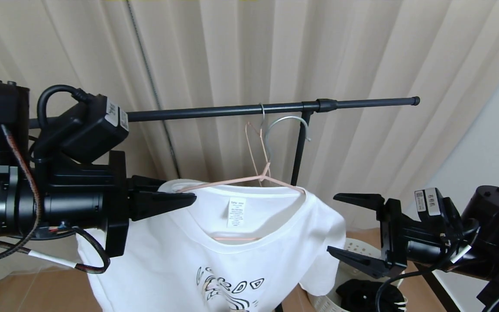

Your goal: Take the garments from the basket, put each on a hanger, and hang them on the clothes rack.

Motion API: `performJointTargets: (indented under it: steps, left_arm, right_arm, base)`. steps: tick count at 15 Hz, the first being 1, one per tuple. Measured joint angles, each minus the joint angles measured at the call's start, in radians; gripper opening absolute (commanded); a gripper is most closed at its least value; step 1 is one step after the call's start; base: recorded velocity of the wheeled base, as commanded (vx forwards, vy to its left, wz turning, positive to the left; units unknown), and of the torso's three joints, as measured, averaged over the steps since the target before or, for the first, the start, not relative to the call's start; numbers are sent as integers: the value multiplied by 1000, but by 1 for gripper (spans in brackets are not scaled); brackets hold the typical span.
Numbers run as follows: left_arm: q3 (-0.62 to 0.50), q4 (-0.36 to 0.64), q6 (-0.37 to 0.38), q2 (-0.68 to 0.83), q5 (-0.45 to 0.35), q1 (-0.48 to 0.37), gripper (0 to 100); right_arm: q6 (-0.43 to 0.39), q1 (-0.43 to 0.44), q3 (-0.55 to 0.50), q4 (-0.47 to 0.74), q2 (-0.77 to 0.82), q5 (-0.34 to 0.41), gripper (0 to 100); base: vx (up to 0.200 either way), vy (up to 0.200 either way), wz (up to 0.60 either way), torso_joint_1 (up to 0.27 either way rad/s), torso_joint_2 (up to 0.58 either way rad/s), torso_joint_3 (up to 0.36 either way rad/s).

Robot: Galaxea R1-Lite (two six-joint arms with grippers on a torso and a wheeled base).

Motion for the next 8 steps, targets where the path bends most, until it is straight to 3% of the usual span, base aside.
performJointTargets:
  steps: [5, 8]
  left_arm:
    - [35, -23, -26, -79, 0, 12, 0]
    - [71, -63, -47, -122, 2, 12, 0]
  right_arm:
    - [-4, -20, -22, 0, 62, -3, 100]
    - [-4, -24, -43, 0, 107, -42, 100]
  base:
    - [0, 0, 0, 0, 0, 0]
    - [0, 0, 0, 0, 0, 0]
